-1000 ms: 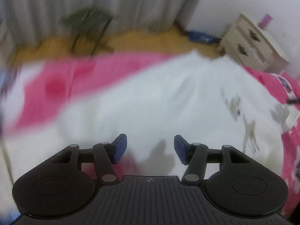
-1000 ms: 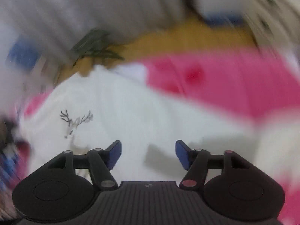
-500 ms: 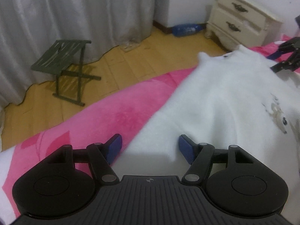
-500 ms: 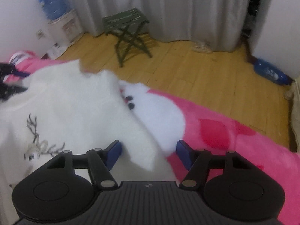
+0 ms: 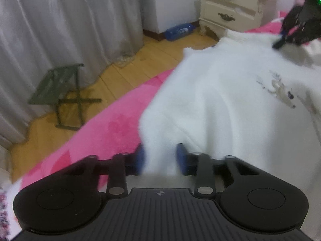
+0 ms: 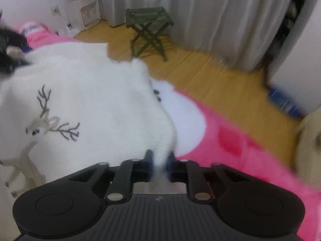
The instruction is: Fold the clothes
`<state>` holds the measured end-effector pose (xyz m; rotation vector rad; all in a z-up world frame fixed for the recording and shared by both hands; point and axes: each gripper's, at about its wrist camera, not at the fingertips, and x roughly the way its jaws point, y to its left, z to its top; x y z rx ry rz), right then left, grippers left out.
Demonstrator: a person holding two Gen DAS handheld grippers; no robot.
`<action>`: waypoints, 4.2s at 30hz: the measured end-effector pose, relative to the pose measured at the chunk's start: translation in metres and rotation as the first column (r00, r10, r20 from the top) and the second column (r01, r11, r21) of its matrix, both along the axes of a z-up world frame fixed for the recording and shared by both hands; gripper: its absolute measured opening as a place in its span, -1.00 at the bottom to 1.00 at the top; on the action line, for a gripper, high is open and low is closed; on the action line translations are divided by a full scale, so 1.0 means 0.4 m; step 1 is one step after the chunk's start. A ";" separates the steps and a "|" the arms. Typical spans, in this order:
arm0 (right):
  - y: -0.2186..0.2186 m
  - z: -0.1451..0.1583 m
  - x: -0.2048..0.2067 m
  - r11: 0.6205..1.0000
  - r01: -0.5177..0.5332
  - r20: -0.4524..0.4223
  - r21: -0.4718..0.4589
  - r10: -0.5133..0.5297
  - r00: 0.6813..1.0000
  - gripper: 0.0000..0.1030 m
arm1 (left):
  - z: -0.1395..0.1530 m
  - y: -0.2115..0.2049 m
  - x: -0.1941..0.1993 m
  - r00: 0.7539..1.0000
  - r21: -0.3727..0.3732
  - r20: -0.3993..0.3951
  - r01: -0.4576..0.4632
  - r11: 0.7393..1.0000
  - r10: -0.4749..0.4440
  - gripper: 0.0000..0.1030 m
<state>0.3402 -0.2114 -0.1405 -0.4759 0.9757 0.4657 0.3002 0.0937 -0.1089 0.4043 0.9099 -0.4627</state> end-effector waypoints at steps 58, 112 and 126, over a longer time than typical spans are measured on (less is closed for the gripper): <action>-0.459 0.322 -0.390 0.737 0.483 -0.114 0.473 -0.492 0.863 -0.46 | 0.581 -0.045 -0.272 0.867 -0.003 0.382 -0.345 0.939 0.320 0.37; -0.393 -0.065 -0.666 0.904 0.329 -0.522 0.273 -0.148 0.840 -0.99 | 0.060 -0.699 -0.746 0.798 -0.349 -0.319 0.403 0.846 -0.512 -0.69; -0.321 0.114 -0.708 0.896 0.030 -0.256 0.443 0.094 0.962 -0.75 | 0.045 -0.534 -0.753 0.793 -0.053 -0.317 0.534 0.844 -0.521 -0.46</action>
